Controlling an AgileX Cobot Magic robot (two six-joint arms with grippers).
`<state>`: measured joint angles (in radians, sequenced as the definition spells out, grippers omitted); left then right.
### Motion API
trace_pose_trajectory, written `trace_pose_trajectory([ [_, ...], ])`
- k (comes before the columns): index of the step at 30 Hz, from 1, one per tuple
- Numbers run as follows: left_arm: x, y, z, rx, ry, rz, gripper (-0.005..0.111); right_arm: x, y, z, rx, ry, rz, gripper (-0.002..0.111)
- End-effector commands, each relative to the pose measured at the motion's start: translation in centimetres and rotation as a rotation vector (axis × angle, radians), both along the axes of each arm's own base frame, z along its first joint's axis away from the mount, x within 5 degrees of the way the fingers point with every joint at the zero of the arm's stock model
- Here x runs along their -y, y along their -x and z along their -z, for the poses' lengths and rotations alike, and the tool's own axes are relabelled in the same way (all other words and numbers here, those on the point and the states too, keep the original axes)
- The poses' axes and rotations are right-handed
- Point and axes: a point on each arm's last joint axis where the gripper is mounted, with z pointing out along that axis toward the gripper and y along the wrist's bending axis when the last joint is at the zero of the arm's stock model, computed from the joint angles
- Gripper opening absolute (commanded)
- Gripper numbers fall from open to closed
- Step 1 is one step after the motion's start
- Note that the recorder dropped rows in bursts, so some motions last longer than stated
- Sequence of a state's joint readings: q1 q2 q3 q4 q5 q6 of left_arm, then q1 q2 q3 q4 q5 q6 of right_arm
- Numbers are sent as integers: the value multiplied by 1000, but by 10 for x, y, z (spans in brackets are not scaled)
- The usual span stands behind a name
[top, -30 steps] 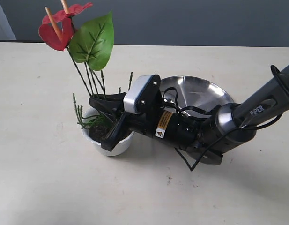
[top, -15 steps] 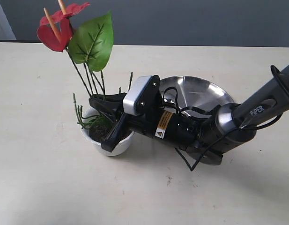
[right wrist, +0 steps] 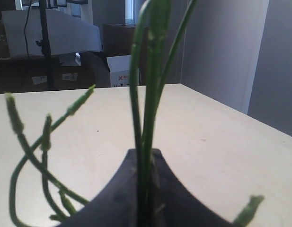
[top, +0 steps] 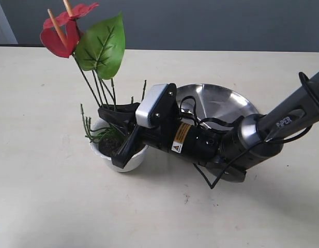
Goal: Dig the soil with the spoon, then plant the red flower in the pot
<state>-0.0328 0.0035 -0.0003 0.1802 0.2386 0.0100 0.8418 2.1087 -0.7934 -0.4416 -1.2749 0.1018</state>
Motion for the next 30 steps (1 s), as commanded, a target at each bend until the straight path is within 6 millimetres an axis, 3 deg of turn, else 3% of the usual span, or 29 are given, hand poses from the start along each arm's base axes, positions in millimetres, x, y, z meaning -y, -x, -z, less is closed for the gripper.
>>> trace_pose_trajectory([
  [1, 0, 0, 0, 3, 4, 1, 0, 4, 0, 11, -28, 70, 11, -1],
  [11, 0, 0, 0, 3, 4, 1, 0, 4, 0, 11, -29, 68, 17, 2],
  [17, 0, 0, 0, 3, 4, 1, 0, 4, 0, 11, -29, 68, 17, 35],
  [19, 0, 0, 0, 3, 4, 1, 0, 4, 0, 11, -29, 68, 17, 41],
  [30, 0, 0, 0, 3, 4, 1, 0, 4, 0, -1, -5, 45, 18, 41],
])
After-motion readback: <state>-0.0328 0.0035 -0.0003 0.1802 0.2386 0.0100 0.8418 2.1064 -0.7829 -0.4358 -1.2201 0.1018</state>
